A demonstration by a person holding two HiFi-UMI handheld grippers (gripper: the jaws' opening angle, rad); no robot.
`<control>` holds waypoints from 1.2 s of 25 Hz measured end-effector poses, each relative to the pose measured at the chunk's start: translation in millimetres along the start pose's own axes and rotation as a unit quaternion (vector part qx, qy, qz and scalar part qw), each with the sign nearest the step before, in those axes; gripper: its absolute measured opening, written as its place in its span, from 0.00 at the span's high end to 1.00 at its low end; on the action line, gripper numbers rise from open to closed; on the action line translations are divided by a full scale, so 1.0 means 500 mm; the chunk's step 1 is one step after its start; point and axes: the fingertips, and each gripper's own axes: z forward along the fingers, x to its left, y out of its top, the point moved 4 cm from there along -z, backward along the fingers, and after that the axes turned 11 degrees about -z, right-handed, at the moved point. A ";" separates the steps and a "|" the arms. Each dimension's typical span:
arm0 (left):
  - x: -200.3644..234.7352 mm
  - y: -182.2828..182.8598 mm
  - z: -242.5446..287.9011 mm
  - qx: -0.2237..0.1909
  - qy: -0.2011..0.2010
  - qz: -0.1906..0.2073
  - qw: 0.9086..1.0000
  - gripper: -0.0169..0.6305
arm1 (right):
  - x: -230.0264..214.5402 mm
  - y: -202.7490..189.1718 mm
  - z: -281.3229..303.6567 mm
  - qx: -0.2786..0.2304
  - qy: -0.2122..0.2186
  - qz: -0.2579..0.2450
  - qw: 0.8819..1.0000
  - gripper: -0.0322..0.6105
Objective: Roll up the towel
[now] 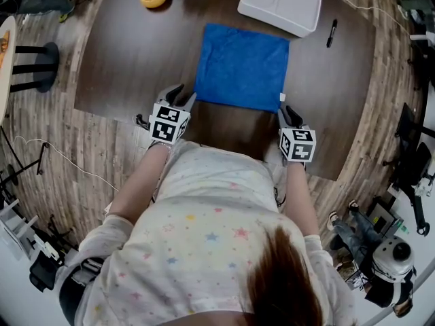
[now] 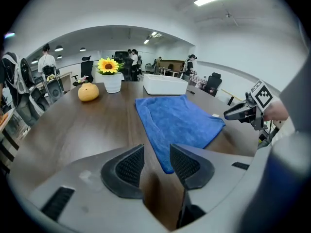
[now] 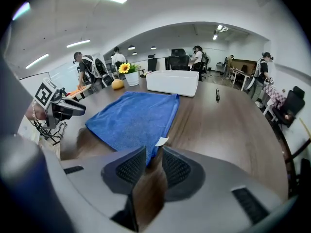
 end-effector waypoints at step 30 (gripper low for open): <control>0.077 0.346 0.290 -0.052 -0.018 0.203 0.978 0.74 | 0.020 0.009 0.058 0.032 -0.022 0.074 0.996 0.71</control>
